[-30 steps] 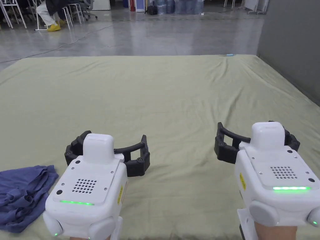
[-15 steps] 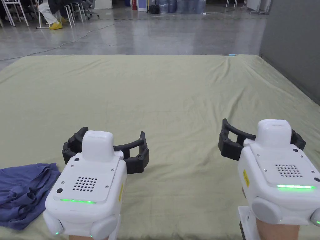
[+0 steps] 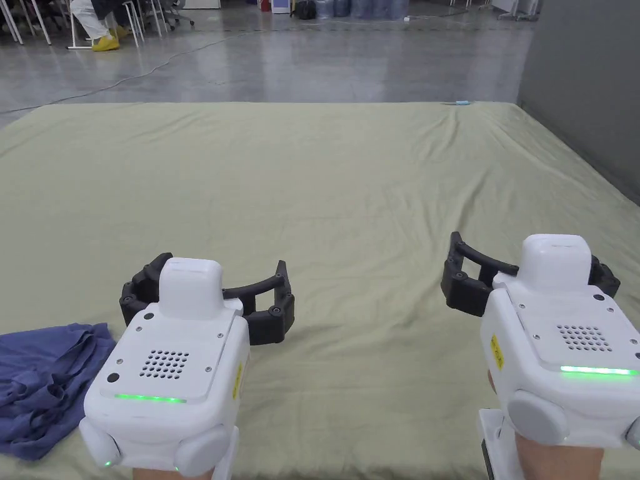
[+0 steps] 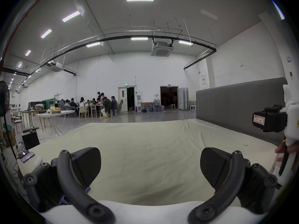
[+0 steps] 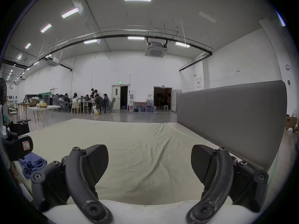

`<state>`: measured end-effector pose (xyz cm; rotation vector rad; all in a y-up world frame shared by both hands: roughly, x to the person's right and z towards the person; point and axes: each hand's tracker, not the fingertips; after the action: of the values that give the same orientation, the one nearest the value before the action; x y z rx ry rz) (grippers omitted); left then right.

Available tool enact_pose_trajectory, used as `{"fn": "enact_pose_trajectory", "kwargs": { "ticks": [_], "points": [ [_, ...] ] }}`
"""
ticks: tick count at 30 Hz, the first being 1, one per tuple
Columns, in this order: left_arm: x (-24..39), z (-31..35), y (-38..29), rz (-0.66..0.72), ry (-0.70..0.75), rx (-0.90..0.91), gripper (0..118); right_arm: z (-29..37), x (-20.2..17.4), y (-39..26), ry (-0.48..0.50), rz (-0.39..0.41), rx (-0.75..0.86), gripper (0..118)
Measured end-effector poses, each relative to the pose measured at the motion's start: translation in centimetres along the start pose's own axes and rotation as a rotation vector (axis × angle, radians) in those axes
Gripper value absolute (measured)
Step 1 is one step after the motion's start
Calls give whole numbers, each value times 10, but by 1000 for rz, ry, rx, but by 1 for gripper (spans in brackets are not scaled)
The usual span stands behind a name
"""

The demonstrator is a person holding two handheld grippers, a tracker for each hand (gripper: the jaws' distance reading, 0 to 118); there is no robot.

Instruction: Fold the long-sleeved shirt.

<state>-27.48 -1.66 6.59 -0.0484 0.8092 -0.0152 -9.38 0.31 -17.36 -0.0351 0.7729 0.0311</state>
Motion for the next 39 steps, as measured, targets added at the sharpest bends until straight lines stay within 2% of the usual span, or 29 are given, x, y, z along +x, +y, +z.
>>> {"fn": "enact_pose_trajectory", "kwargs": {
  "ticks": [5,10,13,17,18,19,24,26,29,30,33,39],
  "points": [
    [-2,-4,0,21,-12,-13,117,-4,-5,-2,-10,21,-9,105],
    [-9,-6,3,129,-41,2,117,-6,-7,-3,5,19,-22,105],
    [-5,-4,5,110,-9,14,117,-8,-9,-4,9,26,-27,105],
    [0,-4,9,60,-44,23,117,-10,-8,-4,12,22,-34,105],
    [5,-4,10,29,-4,22,118,-10,-8,-4,12,19,-36,105],
    [8,-5,10,32,31,22,118,-10,-8,-4,10,18,-37,105],
    [7,-8,8,63,26,37,118,-10,-6,-4,8,25,-35,105],
    [6,-7,10,63,6,34,118,-9,-5,-3,6,20,-33,105],
    [2,-11,15,103,-129,-60,118,-9,-3,-3,-2,19,-32,105],
    [2,-11,16,103,-132,-108,118,-9,-3,-3,-4,18,-32,105],
    [11,-5,11,85,-54,2,118,-8,-2,-3,-1,13,-33,105],
    [13,-2,17,82,-50,16,117,-8,-2,-4,-18,12,-33,105]
  ]
}}
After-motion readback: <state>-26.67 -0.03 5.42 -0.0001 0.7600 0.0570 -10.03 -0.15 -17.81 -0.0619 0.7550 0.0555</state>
